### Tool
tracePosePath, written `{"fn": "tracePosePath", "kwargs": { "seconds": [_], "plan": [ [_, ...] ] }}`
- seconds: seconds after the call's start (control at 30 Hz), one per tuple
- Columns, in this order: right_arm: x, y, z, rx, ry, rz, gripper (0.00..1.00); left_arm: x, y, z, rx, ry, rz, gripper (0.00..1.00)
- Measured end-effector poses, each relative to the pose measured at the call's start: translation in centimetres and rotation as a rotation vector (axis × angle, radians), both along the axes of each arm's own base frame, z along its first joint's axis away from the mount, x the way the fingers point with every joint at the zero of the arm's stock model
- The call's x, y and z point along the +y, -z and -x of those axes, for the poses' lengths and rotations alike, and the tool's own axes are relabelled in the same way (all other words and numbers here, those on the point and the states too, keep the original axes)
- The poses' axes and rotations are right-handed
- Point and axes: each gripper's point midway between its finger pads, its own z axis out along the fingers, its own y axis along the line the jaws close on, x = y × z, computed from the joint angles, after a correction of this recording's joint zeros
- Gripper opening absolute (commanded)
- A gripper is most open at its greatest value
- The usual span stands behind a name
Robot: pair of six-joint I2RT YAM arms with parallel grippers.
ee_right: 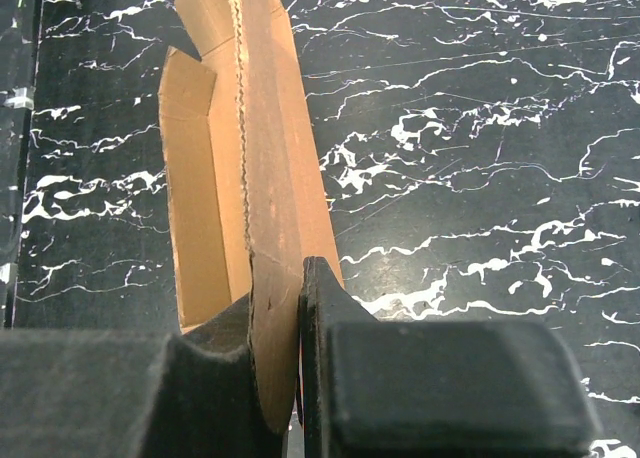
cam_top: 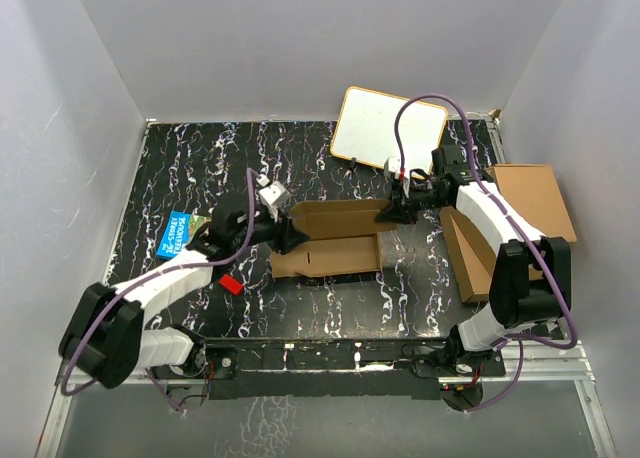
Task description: Fold the paper box
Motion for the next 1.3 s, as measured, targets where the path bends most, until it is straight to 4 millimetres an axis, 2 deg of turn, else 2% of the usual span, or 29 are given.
{"fn": "tracePosePath", "kwargs": {
  "seconds": [0.13,0.23,0.27,0.33,0.43,0.63,0.93,1.13,1.3],
  "plan": [
    [-0.2,0.2,0.5,-0.007,0.006,-0.003,0.08,1.8,-1.5,0.3,0.051,-0.150,0.041,0.50],
    [-0.2,0.1,0.7,-0.016,0.010,-0.006,0.08,3.3,-3.1,0.7,0.096,-0.272,0.095,0.44],
    [-0.2,0.1,0.7,-0.019,0.011,-0.007,0.08,3.8,-3.5,0.9,0.113,-0.308,0.116,0.39],
    [-0.2,-0.1,0.7,-0.022,0.012,-0.011,0.08,4.6,-3.8,1.3,0.150,-0.370,0.149,0.21],
    [-0.2,-0.2,0.6,-0.027,0.012,-0.017,0.08,5.8,-2.2,2.1,0.243,-0.458,0.164,0.08],
    [-0.1,-0.3,0.6,-0.033,0.011,-0.029,0.08,6.9,3.2,2.9,0.421,-0.566,0.110,0.04],
    [-0.1,-0.3,0.9,-0.026,0.008,-0.036,0.08,6.5,5.9,0.1,0.462,-0.636,0.056,0.04],
    [0.0,-0.3,0.9,-0.025,0.005,-0.041,0.08,5.6,6.0,-1.8,0.446,-0.635,0.071,0.04],
    [0.0,-0.4,1.0,-0.024,0.001,-0.048,0.08,4.9,6.2,-2.4,0.441,-0.615,0.086,0.04]
  ]
}}
